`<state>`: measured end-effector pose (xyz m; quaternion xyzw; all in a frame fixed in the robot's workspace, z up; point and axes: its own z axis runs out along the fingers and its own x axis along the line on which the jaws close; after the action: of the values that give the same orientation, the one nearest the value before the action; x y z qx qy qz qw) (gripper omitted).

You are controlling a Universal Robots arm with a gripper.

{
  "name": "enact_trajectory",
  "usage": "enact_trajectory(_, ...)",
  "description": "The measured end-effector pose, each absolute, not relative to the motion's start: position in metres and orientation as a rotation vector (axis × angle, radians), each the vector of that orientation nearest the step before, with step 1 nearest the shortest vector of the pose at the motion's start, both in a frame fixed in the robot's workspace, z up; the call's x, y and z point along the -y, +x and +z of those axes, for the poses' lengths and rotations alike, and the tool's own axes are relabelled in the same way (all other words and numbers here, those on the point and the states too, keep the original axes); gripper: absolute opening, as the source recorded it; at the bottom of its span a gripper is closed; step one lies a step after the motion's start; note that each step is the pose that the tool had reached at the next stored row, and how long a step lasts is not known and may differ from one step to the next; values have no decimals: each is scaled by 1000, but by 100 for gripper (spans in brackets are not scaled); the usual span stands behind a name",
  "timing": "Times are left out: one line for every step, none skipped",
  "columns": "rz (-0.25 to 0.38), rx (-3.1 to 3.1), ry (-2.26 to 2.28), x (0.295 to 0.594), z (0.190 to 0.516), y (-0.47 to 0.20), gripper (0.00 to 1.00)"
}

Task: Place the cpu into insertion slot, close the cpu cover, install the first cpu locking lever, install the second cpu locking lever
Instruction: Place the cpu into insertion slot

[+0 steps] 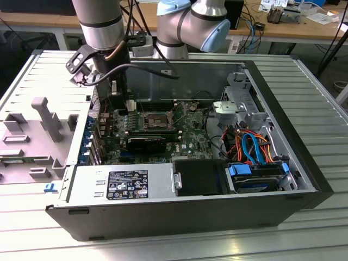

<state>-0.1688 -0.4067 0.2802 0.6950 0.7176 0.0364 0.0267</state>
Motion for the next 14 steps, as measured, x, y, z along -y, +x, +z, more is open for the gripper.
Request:
enact_trajectory(113, -2217, 2147, 407, 280, -170, 55)
enact_trajectory(113, -2217, 2147, 407, 280, -170, 55)
enact_trajectory(113, -2217, 2147, 407, 280, -170, 55)
enact_trajectory(113, -2217, 2147, 407, 280, -171, 55)
enact_trajectory(113, -2217, 2147, 407, 280, -171, 55)
enact_trajectory(113, -2217, 2147, 407, 280, -171, 55)
enact_trajectory(113, -2217, 2147, 407, 280, -171, 55)
enact_trajectory(113, -2217, 2147, 407, 280, -171, 55)
enact_trajectory(113, -2217, 2147, 407, 279, -171, 55)
enact_trajectory(113, -2217, 2147, 407, 279, -172, 55)
enact_trajectory(113, -2217, 2147, 407, 279, -172, 55)
enact_trajectory(113, -2217, 2147, 407, 279, -172, 55)
enact_trajectory(113, -2217, 2147, 407, 279, -172, 55)
enact_trajectory(113, -2217, 2147, 407, 279, -172, 55)
